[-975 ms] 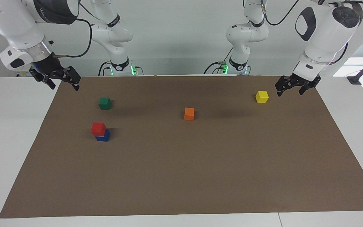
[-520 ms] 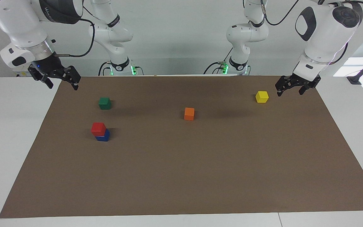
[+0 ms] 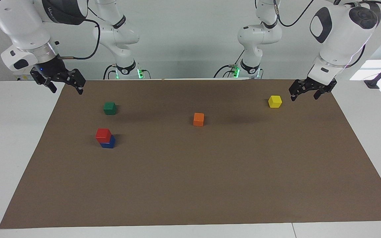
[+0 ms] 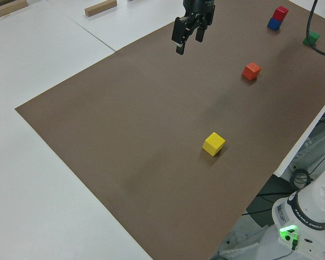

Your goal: Transfer red block to right arm and stack on blue block

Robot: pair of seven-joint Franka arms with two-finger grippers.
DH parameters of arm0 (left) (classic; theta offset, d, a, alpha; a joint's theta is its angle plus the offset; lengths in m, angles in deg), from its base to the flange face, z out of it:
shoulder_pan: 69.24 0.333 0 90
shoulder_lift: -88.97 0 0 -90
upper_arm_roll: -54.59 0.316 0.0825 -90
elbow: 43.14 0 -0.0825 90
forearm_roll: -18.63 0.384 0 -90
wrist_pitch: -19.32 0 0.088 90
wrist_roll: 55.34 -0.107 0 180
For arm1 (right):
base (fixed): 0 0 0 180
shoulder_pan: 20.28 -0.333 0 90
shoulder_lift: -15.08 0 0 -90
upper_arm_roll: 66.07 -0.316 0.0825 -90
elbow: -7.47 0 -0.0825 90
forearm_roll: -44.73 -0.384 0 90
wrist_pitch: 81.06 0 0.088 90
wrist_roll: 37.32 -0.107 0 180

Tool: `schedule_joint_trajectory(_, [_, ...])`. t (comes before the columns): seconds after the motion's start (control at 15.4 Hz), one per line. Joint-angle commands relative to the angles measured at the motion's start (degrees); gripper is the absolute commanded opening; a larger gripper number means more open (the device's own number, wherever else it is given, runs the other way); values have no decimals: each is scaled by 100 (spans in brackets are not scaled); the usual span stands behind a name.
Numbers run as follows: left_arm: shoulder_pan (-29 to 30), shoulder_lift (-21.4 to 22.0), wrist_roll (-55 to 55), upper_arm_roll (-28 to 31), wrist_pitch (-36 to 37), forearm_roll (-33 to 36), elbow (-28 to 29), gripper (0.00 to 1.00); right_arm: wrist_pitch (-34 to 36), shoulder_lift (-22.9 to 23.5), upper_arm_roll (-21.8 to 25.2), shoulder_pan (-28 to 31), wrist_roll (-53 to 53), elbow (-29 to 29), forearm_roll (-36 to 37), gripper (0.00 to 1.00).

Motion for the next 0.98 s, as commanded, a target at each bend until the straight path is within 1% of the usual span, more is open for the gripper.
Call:
schedule_joint_trajectory(0.0, [0,102,-90,43,-25,-82,67,100,96,54,-37,67,115,122,-100,100])
schedule_joint_trajectory(0.91, [0,102,-90,43,-25,-82,67,100,70,28,-37,14,80,87,-82,100])
